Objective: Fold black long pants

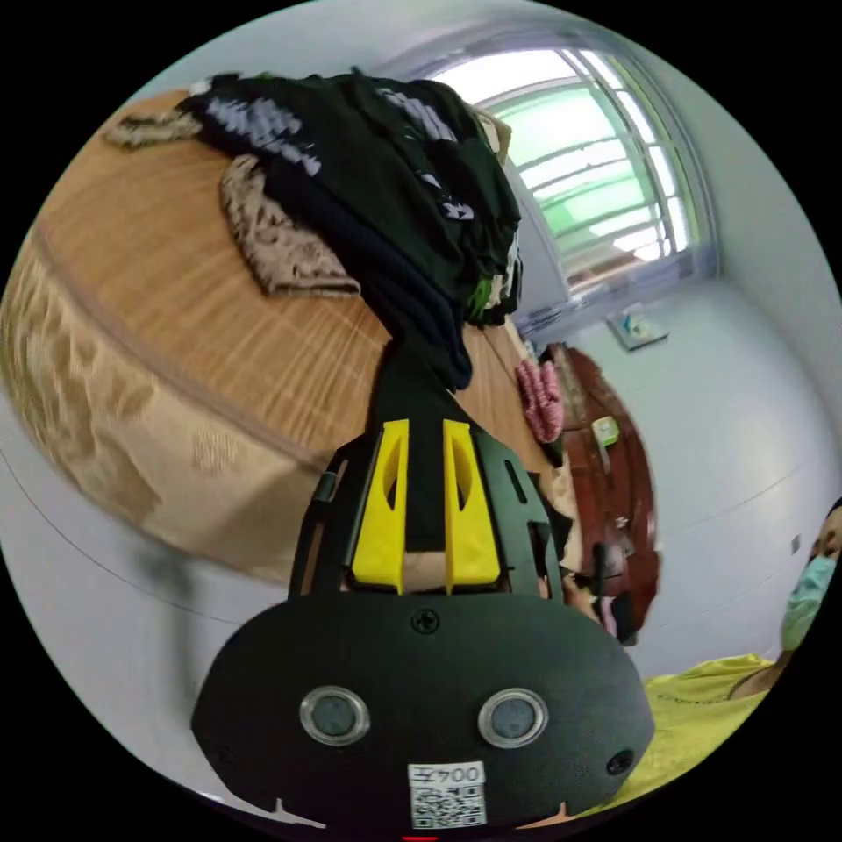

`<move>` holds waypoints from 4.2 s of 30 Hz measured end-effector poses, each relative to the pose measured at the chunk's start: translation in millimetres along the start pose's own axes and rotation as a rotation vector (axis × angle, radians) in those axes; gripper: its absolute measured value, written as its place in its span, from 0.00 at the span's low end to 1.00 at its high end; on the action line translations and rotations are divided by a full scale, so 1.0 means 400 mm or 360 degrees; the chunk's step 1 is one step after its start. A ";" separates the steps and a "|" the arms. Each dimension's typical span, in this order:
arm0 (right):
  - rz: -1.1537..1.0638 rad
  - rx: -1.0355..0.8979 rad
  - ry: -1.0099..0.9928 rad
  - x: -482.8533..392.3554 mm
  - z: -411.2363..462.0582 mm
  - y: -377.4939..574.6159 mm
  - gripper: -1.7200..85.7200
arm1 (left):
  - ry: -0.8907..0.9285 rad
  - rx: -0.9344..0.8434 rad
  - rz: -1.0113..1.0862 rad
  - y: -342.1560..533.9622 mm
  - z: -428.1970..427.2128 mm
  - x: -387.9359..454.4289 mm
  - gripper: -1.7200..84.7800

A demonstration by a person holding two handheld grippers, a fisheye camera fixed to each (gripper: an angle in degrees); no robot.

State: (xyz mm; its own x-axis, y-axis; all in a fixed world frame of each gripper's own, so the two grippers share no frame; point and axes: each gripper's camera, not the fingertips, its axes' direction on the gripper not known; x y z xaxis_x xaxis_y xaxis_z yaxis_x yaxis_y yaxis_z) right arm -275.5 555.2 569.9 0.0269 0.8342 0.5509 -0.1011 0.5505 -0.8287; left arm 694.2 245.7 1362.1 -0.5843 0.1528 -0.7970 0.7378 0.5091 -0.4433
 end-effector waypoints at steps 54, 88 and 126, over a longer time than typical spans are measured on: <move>0.0866 0.0184 -0.1147 0.435 -0.125 -0.197 0.09 | 0.0501 0.0204 -0.0743 0.355 -0.150 -0.467 0.12; 0.0751 0.0086 -0.1036 0.372 -0.189 -0.038 0.08 | 0.0306 0.0207 -0.0631 0.385 -0.323 -0.537 0.11; 0.0488 0.0049 -0.1223 0.209 -0.386 0.241 0.03 | 0.0222 0.0094 -0.0386 0.261 -0.187 -0.350 0.13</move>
State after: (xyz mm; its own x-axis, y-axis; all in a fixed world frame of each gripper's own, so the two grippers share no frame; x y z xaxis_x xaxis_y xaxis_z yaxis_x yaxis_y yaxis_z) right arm -129.3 683.1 521.0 -0.6924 0.6858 0.2243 -0.0210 0.2916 -0.9563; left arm 827.7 340.7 1458.2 -0.7840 0.1497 -0.6024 0.5867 0.4955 -0.6405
